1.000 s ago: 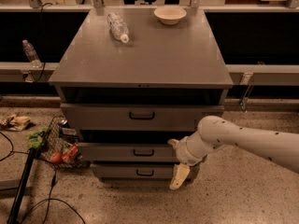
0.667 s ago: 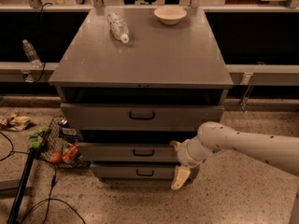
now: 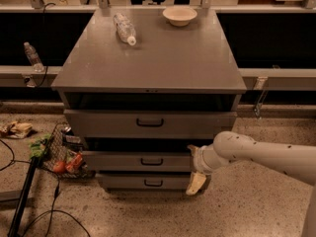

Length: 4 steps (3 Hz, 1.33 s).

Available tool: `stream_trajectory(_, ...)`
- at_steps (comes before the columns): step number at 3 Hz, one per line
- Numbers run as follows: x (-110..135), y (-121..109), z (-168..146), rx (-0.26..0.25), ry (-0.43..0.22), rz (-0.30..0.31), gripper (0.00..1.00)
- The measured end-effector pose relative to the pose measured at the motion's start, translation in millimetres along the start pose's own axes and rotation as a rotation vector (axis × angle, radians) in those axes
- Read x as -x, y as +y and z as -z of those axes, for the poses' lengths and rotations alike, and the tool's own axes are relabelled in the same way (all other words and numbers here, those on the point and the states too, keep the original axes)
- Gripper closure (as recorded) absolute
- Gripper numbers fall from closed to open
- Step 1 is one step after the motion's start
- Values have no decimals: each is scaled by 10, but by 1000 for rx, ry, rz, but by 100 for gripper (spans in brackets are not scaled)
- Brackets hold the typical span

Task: Open middle drawer

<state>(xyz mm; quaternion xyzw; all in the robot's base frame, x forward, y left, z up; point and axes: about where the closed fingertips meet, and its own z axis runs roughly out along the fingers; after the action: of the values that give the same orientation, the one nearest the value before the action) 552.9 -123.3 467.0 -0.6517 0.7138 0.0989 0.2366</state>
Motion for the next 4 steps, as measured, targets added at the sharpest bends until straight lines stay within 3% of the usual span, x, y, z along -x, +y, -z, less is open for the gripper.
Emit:
stream_trajectory(2, -163, -124, -260, 8, -24, -24, 0)
stream_trajectory(4, -77, -126, -180, 24, -91, 4, 43)
